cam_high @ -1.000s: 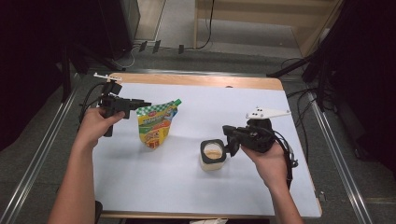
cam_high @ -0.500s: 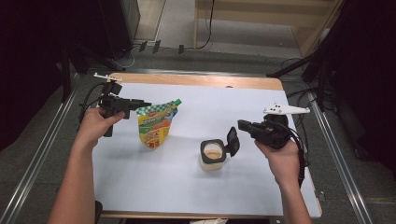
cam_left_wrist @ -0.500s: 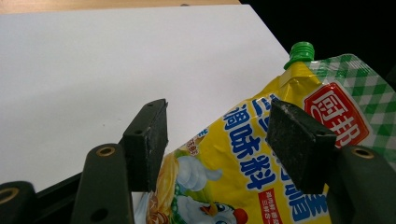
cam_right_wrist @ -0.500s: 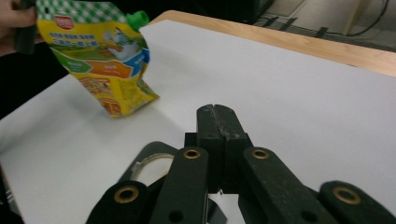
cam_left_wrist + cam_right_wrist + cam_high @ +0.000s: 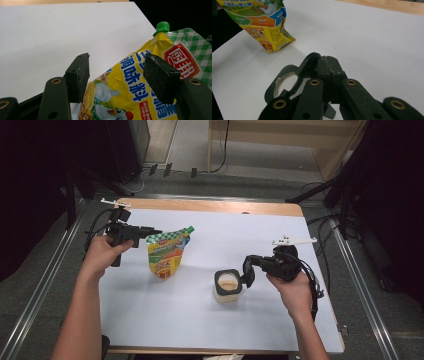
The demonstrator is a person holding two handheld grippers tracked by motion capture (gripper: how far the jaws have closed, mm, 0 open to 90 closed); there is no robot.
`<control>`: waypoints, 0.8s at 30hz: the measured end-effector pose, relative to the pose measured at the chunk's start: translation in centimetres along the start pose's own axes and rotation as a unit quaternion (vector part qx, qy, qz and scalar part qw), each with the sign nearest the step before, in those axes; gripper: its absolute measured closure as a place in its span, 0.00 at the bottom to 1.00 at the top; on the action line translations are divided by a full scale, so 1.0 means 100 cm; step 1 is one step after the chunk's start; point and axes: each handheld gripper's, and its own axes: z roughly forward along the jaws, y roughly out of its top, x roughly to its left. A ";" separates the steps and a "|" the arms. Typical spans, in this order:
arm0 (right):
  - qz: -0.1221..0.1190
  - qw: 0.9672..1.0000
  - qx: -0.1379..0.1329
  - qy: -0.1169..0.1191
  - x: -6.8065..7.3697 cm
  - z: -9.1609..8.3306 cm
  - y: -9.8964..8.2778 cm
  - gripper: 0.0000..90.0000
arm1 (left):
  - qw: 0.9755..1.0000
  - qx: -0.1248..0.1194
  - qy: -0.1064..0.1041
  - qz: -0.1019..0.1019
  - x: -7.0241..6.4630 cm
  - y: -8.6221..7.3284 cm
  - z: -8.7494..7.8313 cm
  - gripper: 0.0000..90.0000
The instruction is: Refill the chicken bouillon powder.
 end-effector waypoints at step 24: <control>-0.029 0.999 -0.005 0.038 0.021 0.008 0.002 1.00 | 1.000 0.002 0.000 0.003 0.001 0.000 0.001 0.43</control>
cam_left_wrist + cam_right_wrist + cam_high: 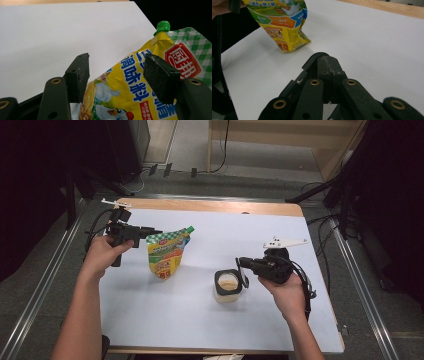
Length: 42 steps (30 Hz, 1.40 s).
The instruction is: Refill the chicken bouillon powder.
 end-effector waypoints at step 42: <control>-0.044 0.997 0.057 0.027 0.015 0.042 -0.016 0.96 | 1.000 0.004 -0.003 -0.007 0.003 -0.002 0.002 0.42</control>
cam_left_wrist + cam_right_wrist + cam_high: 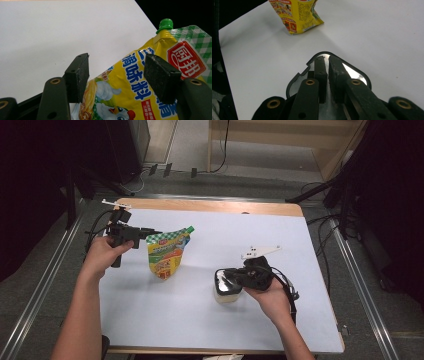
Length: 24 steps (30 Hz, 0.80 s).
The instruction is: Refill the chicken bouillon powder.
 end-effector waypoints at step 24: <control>0.024 0.998 -0.048 -0.043 -0.033 -0.033 -0.003 0.66 | 1.000 0.003 0.001 -0.004 0.002 -0.002 0.001 0.42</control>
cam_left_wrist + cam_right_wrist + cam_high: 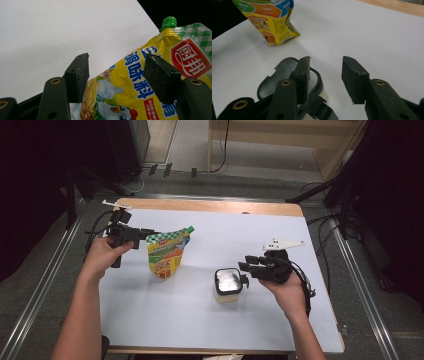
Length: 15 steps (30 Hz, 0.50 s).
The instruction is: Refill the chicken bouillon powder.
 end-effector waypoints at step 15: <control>0.004 0.999 -0.030 -0.038 -0.030 -0.015 -0.012 0.55 | 1.000 0.001 0.001 -0.002 0.002 -0.001 0.000 0.42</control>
